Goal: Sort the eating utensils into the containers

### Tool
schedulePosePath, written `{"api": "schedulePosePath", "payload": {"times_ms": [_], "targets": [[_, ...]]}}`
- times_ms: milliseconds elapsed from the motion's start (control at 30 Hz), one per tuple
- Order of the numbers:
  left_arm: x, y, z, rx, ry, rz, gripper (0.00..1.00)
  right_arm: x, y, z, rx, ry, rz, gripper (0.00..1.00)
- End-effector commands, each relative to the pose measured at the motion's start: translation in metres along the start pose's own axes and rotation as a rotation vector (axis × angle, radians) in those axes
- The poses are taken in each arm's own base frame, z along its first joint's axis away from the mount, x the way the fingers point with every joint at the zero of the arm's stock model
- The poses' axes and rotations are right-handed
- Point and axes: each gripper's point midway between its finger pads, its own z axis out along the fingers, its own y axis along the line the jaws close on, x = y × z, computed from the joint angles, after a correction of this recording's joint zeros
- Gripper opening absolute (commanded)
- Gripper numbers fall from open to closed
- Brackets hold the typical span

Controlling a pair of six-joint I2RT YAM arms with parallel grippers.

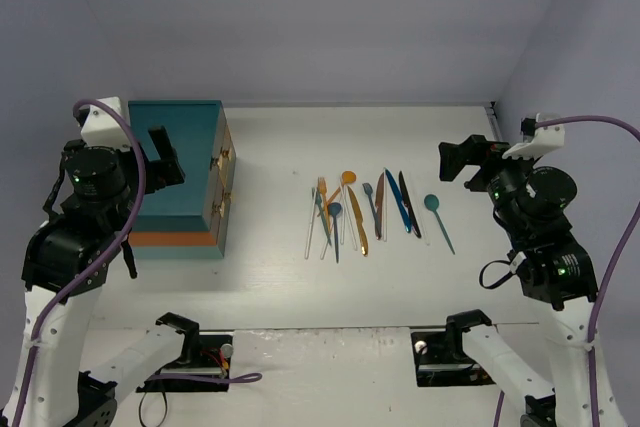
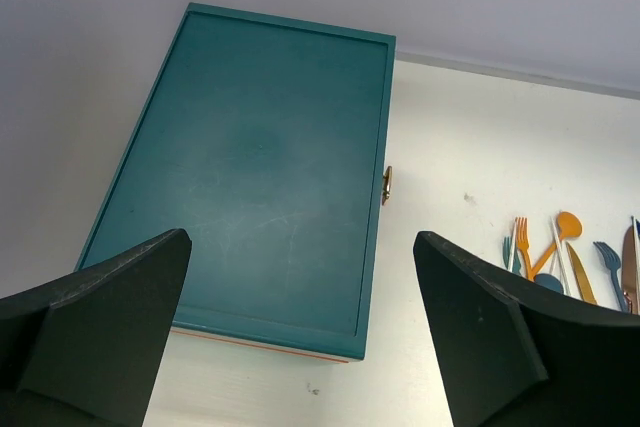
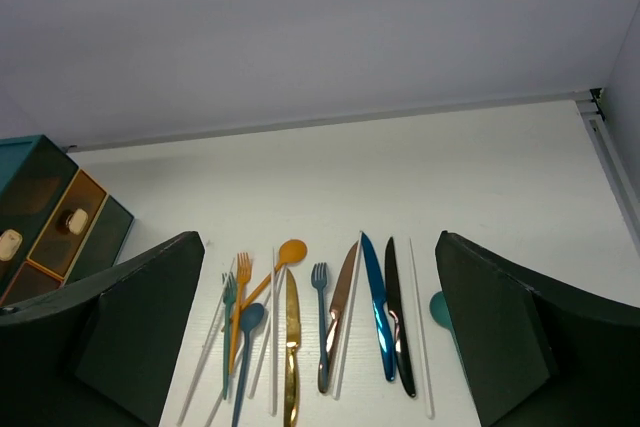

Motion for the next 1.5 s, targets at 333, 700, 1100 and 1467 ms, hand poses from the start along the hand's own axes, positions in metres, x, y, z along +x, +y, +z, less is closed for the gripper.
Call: {"api": "schedulePosePath", "payload": {"times_ms": [333, 700, 1100, 1467], "targets": [[0.006, -0.047, 0.026, 0.149, 0.187, 0.047, 0.93, -0.022, -0.009, 0.002, 0.067, -0.097, 0.015, 1.00], [0.044, -0.115, 0.069, 0.210, 0.402, 0.086, 0.93, -0.016, -0.011, -0.001, 0.069, -0.093, 0.023, 1.00], [0.145, -0.159, 0.116, 0.073, 0.638, 0.173, 0.93, -0.002, -0.013, 0.001, 0.070, -0.065, 0.024, 1.00], [0.227, -0.139, 0.159, -0.204, 0.726, 0.375, 0.90, 0.007, -0.014, -0.004, 0.069, -0.061, 0.034, 1.00]]}}
